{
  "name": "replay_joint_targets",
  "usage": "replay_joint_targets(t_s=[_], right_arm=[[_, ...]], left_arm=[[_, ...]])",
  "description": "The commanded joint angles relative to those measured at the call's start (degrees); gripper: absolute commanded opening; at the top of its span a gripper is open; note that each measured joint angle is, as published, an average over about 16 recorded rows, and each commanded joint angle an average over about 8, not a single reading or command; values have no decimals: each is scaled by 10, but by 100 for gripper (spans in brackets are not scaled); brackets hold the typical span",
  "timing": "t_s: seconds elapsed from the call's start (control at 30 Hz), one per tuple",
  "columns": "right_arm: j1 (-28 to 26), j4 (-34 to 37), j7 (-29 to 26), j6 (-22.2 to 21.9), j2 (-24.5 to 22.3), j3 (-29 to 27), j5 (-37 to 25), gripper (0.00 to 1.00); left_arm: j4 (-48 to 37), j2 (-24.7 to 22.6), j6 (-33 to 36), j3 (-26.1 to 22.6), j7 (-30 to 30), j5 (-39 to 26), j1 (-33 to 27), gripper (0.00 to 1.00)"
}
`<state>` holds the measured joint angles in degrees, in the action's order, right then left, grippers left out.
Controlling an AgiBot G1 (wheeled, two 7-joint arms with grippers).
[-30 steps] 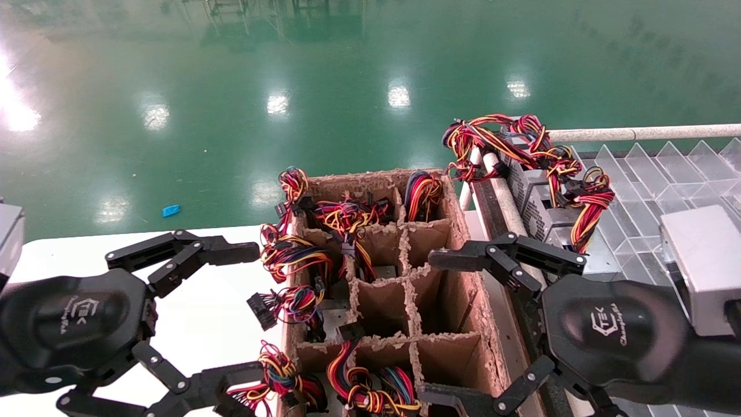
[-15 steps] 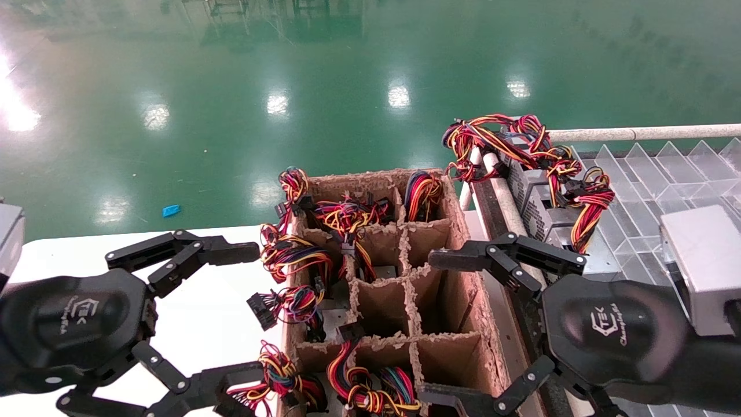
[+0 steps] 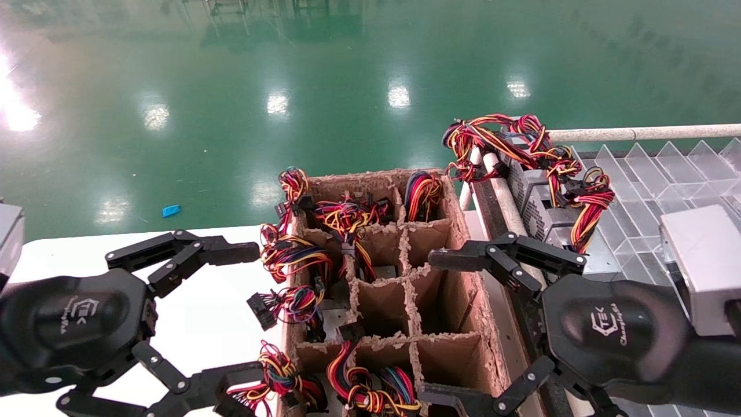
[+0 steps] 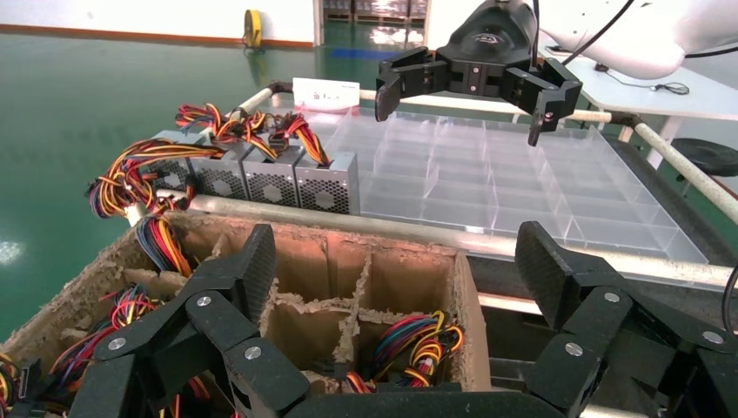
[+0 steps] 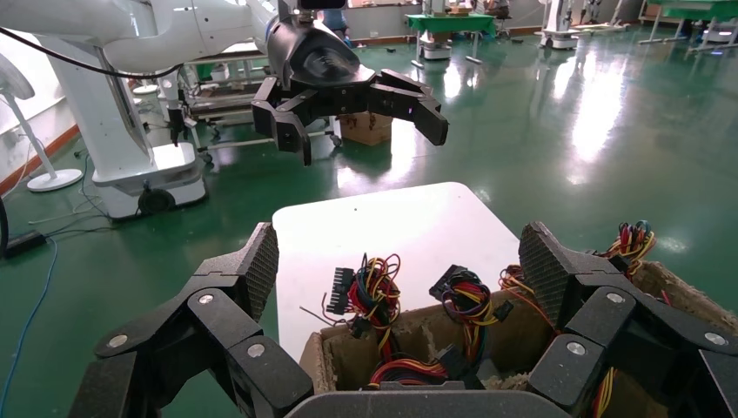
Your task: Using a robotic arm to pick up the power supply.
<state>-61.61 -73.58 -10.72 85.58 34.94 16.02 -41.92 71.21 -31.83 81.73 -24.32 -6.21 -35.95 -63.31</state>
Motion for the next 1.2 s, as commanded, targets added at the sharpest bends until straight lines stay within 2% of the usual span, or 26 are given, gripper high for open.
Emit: replay_joint_targets(t_s=[0.03,1.2], right_arm=[[0,0,0,0,0,0,0,100],[0,0,0,0,0,0,0,100]], left_arm=[[0,0,0,0,0,0,0,100],[0,0,0,0,0,0,0,100]])
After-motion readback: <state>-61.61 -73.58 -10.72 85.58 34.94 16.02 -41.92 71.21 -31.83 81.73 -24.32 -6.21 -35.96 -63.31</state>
